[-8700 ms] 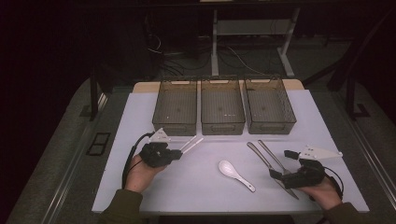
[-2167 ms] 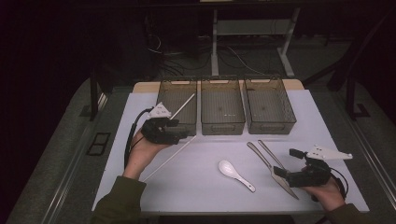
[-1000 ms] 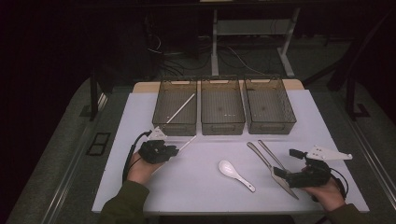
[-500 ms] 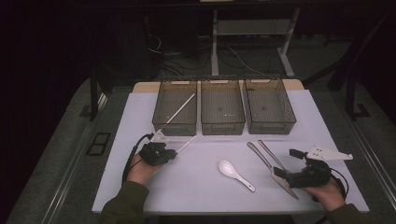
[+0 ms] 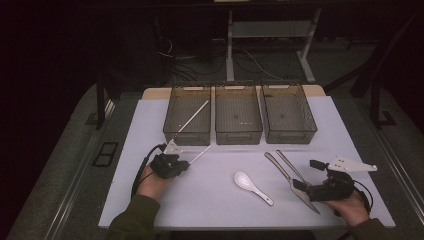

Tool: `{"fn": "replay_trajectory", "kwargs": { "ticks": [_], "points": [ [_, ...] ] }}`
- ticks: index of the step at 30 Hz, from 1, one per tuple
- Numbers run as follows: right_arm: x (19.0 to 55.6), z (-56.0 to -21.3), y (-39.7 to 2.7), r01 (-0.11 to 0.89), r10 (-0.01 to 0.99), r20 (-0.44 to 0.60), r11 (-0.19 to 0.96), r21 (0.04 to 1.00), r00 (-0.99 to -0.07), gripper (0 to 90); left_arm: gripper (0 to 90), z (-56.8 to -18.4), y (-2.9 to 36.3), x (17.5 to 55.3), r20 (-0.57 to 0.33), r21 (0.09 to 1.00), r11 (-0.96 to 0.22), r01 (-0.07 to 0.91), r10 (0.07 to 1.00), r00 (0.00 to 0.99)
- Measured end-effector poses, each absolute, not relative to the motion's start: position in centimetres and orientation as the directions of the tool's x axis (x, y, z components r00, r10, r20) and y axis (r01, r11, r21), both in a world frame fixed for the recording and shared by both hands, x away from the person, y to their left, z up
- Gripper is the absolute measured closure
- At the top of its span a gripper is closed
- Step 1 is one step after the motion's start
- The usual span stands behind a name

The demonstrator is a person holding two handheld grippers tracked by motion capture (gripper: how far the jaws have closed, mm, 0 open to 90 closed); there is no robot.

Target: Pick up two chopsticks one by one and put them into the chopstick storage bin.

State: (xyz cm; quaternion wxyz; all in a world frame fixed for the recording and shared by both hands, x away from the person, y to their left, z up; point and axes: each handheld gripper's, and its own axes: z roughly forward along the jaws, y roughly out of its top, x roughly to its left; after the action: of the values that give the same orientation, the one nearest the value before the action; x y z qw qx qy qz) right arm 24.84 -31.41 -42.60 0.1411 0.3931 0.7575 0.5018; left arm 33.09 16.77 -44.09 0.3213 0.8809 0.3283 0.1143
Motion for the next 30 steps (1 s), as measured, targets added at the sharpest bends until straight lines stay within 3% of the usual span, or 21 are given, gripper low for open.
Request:
{"fn": "replay_trajectory", "kwargs": {
  "ticks": [30],
  "points": [
    [24.8, -42.5, -31.5, 0.450, 0.736, 0.180, 0.186, 0.874, -0.653, 0.8, 84.1, -41.9, 16.2, 32.1, -0.049, 0.710, -0.543, 0.448, 0.597, 0.801]
  ]
}}
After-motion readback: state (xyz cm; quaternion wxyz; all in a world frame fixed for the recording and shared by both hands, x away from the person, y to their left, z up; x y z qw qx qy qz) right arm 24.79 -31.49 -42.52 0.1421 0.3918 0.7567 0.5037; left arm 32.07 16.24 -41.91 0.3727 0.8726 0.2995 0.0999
